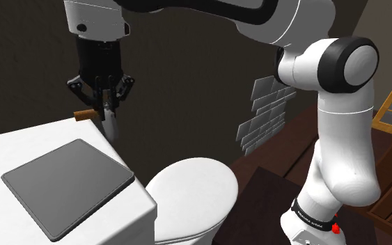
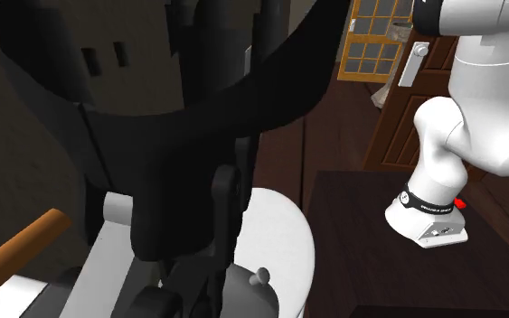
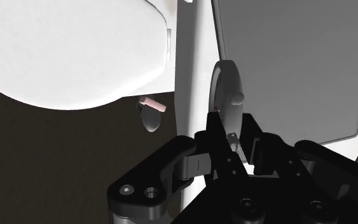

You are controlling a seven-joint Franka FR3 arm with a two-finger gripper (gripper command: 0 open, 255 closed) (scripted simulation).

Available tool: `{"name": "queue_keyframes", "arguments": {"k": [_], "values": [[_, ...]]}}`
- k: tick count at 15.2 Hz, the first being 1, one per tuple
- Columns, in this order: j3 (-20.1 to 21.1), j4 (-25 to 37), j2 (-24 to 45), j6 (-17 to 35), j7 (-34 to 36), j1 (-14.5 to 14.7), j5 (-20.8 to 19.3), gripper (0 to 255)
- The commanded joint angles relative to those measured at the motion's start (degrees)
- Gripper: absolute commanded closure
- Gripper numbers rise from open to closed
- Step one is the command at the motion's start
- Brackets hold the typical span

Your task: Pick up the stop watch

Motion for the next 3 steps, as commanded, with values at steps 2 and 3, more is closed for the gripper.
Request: {"name": "queue_keyframes", "arguments": {"k": [2,3], "values": [[-0.07,3.79,1.31,-2.59,0.02,0.99,-0.72,255],[-0.07,3.77,1.30,-2.59,0.02,0.99,-0.71,255]]}}
